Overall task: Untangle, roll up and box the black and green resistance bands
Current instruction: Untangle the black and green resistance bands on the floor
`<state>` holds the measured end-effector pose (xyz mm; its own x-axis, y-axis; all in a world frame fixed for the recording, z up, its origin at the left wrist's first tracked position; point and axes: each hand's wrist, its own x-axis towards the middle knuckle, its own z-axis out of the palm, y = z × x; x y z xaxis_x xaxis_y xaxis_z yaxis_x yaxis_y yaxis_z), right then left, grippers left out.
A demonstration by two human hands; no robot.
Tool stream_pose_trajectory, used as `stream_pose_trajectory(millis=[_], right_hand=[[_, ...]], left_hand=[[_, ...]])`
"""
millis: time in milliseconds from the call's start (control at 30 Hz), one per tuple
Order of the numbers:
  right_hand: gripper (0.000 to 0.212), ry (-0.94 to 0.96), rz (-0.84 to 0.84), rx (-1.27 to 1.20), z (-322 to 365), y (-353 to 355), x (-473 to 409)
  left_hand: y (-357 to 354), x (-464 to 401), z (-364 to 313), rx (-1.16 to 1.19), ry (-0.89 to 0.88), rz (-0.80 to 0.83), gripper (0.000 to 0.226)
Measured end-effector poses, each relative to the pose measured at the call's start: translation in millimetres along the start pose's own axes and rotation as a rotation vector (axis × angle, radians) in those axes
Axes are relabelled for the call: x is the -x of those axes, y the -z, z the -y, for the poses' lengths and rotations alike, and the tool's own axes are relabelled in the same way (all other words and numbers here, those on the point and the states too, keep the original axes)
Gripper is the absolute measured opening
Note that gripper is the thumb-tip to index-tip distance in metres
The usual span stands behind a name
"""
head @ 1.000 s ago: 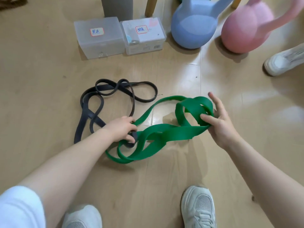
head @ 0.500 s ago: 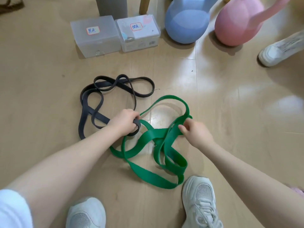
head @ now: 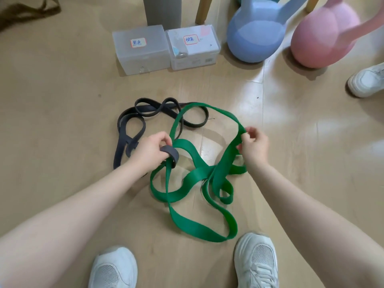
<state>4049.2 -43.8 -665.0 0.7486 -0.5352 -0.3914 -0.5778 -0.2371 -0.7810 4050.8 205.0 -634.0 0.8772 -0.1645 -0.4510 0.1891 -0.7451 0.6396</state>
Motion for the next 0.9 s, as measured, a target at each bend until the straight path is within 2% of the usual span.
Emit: stream_pose_trajectory(millis=[100, 133, 167, 233, 300, 433, 533, 700, 833, 900], right_hand=[[0.018, -0.008, -0.175, -0.277, 46.5, 8.5, -23.6], [0.019, -0.018, -0.209, -0.272, 56.4, 11.8, -32.6], [0.023, -0.020, -0.206, -0.159, 62.2, 14.3, -37.0], [0.046, 0.005, -0.082, 0.195, 64.5, 10.1, -26.8], [0.060, 0.186, 0.107, 0.399, 56.4, -3.5, 2.9], [0.042, 0.669, 0.479, 0.621, 36.1, -40.1, 51.7], [0.047, 0.831, 0.690, 0.793, 16.9, -70.5, 60.2], [0.068, 0.929, 0.805, 1.119, 15.2, -106.8, 66.1], [0.070, 1.195, 0.708, 1.255, 24.7, -131.3, 72.0], [0.063, 1.355, 0.688, 1.323, 23.1, -147.6, 70.8]], left_hand=[[26.7, -8.8, -5.5, -0.192, -0.088, 0.272, 0.022], [34.5, -10.9, -5.7, -0.251, -0.103, 0.337, 0.025], [40.6, -11.6, -5.5, -0.284, -0.099, 0.386, 0.026], [45.8, -11.4, -2.6, -0.315, -0.088, 0.430, 0.025], [46.0, -9.5, 2.3, -0.325, -0.091, 0.459, 0.023], [51.5, -5.5, 13.5, -0.201, -0.033, 0.474, 0.019], [62.8, 1.4, 23.9, -0.049, 0.029, 0.427, 0.010], [83.5, 24.1, 44.8, 0.025, 0.055, 0.461, 0.017], [85.1, 44.4, 61.2, 0.077, 0.105, 0.495, 0.015], [82.7, 51.8, 67.1, 0.105, 0.107, 0.515, 0.013]])
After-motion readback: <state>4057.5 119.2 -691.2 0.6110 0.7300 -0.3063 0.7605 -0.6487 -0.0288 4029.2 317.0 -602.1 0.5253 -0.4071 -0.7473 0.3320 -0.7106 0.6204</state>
